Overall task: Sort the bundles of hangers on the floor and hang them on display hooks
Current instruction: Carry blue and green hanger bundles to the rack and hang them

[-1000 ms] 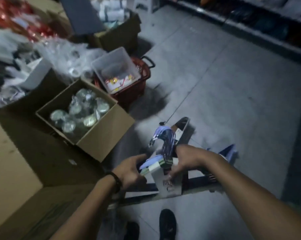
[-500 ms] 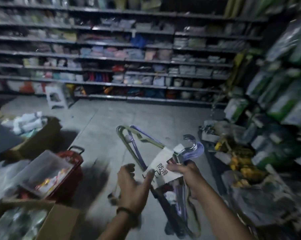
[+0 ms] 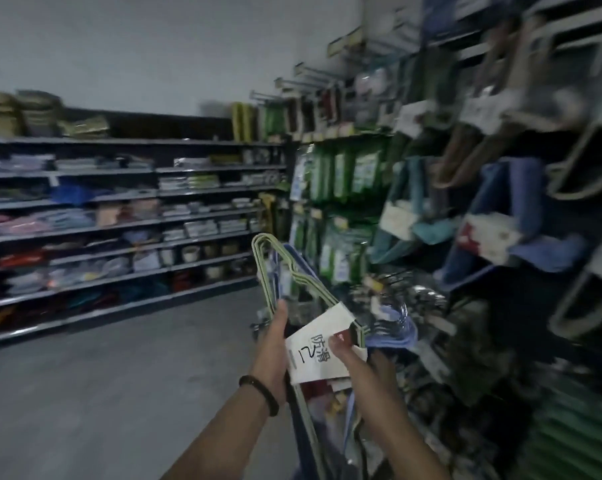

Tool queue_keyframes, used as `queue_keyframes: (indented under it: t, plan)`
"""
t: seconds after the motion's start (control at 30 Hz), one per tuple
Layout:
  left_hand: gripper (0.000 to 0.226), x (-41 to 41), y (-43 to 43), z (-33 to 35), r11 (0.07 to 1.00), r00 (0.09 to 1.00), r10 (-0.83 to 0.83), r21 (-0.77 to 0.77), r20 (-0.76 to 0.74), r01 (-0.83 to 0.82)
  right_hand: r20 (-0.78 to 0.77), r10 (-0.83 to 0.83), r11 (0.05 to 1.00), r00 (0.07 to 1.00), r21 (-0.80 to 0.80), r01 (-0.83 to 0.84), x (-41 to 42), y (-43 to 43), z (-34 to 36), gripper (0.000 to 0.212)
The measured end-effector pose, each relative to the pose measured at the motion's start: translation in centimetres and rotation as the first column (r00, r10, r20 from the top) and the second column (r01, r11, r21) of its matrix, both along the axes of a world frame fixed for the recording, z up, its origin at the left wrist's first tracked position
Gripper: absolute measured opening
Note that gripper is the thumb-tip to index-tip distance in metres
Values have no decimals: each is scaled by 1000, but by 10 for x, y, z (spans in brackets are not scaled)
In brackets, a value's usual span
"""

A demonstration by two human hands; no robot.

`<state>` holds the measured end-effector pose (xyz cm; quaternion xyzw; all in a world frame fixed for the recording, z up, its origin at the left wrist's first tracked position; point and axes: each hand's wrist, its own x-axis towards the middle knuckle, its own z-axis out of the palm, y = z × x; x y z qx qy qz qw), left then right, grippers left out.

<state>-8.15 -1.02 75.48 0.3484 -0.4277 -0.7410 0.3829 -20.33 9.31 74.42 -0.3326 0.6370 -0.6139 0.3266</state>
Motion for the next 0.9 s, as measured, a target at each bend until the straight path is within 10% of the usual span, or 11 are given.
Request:
queue_keyframes:
  t: [0.07,0.17,0.33,0.57,0.9]
  plan:
    - [110,-50,5,9,992,992,-121,-21,36,122,-389,-128,978,912,101,181,-41,31,15,62]
    - [103,-117,19,22,973,976,-205,-93,80,212,-834,-194,827,516,143,543,-89,80,45,50]
    - [79,-212,55,41,899,943,-330,-291,43,327,-929,-347,798,126,-222,560,-156,113,93,28]
    - [72,-306,139,60,667,742,-664,-373,94,645,-911,-392,632,124,-169,756,-215,184,131,19]
    - [84,-384,246,73,267,657,-703,-755,272,599,-909,-394,344,137,-8,939,-231,332,135,37]
